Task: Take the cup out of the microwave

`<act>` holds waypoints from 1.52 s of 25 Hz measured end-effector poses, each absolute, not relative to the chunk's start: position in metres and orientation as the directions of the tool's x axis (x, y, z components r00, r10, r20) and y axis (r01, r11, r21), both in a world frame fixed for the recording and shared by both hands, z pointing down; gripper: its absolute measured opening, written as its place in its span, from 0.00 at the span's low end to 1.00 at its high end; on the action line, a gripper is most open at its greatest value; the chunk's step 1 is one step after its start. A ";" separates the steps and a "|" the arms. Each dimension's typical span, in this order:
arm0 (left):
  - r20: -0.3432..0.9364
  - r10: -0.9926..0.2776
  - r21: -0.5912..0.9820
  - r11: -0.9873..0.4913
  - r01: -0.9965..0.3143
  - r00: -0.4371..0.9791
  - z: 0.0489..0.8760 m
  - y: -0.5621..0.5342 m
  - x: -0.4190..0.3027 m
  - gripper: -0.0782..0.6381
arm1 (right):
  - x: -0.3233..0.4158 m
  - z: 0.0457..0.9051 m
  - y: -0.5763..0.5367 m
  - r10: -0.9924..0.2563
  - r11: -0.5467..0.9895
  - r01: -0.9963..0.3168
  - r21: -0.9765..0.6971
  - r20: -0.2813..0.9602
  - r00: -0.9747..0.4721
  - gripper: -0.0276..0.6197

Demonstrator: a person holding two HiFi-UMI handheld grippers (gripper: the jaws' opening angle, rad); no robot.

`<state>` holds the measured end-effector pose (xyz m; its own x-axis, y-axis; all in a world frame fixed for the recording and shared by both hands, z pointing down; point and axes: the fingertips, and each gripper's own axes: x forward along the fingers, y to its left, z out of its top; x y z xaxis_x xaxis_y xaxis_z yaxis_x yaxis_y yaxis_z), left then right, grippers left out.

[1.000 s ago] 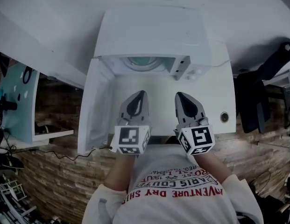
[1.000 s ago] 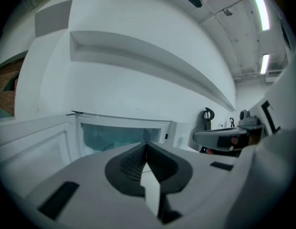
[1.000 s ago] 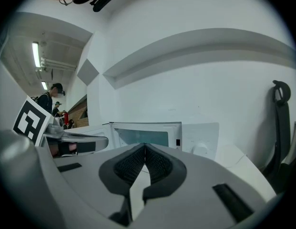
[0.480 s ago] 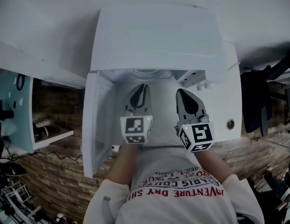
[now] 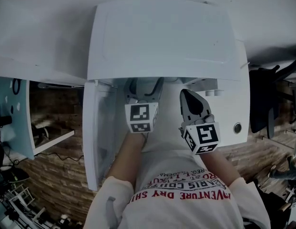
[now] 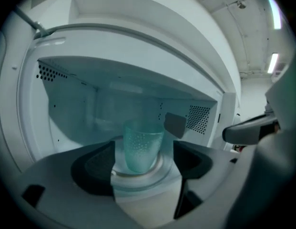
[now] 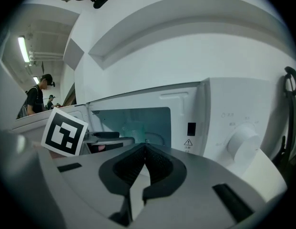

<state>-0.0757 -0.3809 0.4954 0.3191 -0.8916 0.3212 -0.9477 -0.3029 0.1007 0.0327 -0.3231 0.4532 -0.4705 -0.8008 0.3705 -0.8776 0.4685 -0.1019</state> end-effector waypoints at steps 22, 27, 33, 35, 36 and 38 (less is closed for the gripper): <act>0.320 -0.882 0.048 -0.350 -0.936 0.346 0.508 -0.437 -0.063 0.69 | 0.034 0.468 -0.331 -0.770 0.463 -0.879 -0.112 0.442 -0.461 0.06; 0.323 -0.881 0.032 -0.355 -0.934 0.346 0.507 -0.436 -0.060 0.65 | 0.039 0.467 -0.330 -0.779 0.443 -0.889 -0.118 0.439 -0.447 0.06; 0.331 -0.884 0.031 -0.339 -0.940 0.329 0.505 -0.426 -0.060 0.64 | 0.040 0.464 -0.322 -0.787 0.440 -0.890 -0.119 0.426 -0.446 0.06; 0.326 -0.885 0.034 -0.340 -0.940 0.332 0.501 -0.420 -0.060 0.64 | 0.039 0.462 -0.318 -0.788 0.443 -0.889 -0.119 0.422 -0.449 0.06; 0.325 -0.885 0.036 -0.340 -0.940 0.333 0.499 -0.417 -0.060 0.64 | 0.039 0.461 -0.316 -0.788 0.444 -0.888 -0.119 0.420 -0.450 0.06; 0.321 -0.886 0.040 -0.341 -0.939 0.335 0.495 -0.410 -0.059 0.64 | 0.040 0.460 -0.312 -0.789 0.443 -0.888 -0.121 0.417 -0.451 0.06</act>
